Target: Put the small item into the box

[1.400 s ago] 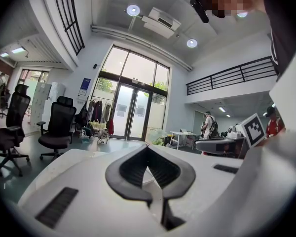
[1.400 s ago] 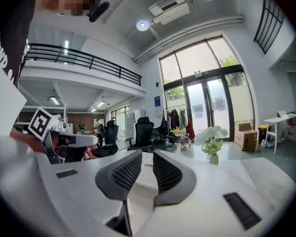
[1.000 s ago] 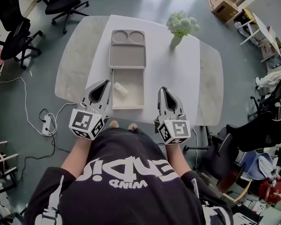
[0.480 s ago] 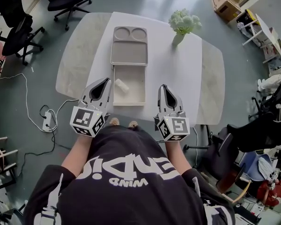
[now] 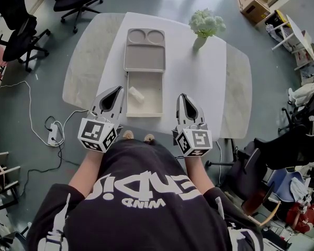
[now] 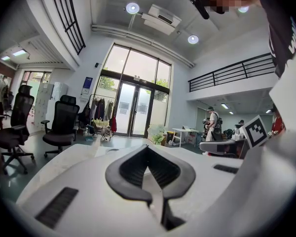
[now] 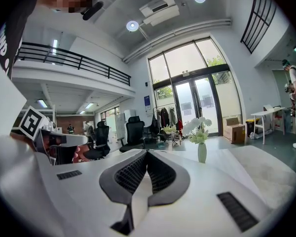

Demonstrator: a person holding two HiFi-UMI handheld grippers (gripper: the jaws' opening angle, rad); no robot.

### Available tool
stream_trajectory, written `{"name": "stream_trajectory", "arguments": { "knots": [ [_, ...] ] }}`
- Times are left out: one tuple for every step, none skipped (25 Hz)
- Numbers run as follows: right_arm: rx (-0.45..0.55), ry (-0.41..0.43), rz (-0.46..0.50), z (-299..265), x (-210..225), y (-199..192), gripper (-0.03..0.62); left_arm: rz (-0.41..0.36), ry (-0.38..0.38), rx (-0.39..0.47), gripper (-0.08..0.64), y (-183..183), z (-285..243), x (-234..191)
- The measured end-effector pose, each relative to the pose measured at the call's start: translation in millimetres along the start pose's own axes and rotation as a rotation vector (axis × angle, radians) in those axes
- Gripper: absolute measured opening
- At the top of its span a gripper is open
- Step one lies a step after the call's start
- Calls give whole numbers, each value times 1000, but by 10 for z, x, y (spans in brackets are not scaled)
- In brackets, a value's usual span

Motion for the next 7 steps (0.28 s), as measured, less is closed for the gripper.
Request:
{"name": "stream_trajectory", "arguments": {
  "knots": [
    [-1,1,1,0,-1,-7,23,1,1,0,8,-4,1,-1],
    [-2,2,2,0,-1,-16,23,2,1,0,8,-11,1,-1],
    [-3,3,2,-1,-2,-26,23,2,1,0,8,-17,2,-1],
    [-5,4,1,-1,-2,-36,23,3,2,0,8,-23,3,-2],
    [-6,5,1,-2,-3,-44,23,4,3,0,8,-29,4,-3],
    [-8,6,1,-4,-5,-51,23,5,4,0,8,-35,5,-5],
    [-10,7,2,-5,-6,-57,23,7,4,-1,8,-40,6,-6]
  ]
}}
Point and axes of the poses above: the fingertips, and each gripper's own axes: z backward along the fingers, x to its right, y out of its top, the point moved 1 cm from there along z, backward along the fingers, and after that the axes turned 14 degrees about -y, right-handed, at the moved point
